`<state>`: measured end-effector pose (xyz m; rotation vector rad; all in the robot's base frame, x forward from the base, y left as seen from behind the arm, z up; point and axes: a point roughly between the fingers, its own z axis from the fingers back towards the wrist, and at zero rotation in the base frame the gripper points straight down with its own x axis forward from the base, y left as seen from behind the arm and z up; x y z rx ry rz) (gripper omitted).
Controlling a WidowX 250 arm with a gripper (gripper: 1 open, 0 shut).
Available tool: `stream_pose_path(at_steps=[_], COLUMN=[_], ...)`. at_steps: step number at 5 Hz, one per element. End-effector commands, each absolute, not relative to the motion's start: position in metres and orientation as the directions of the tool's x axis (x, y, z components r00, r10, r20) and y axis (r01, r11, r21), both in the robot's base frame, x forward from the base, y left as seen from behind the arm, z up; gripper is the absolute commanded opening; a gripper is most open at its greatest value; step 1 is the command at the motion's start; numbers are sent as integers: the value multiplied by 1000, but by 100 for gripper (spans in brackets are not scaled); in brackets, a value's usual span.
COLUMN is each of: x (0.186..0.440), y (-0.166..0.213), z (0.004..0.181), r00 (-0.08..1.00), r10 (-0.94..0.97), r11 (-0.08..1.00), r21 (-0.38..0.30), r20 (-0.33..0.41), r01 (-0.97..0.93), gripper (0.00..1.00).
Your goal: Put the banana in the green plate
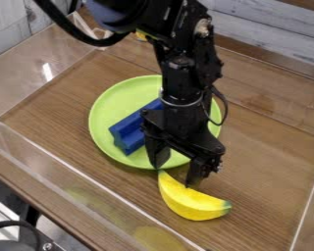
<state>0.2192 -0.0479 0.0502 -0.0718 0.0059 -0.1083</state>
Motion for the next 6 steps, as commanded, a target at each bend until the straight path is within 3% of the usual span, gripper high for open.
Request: stream_pose_path(at_steps=[1, 6], x=[221, 210], y=[-55, -77], z=[57, 26], r00=[987, 890], r10=[-155, -445], r11=[984, 889], r21=[-77, -76], r20=[52, 98], r01=[158, 452], gripper=[100, 100])
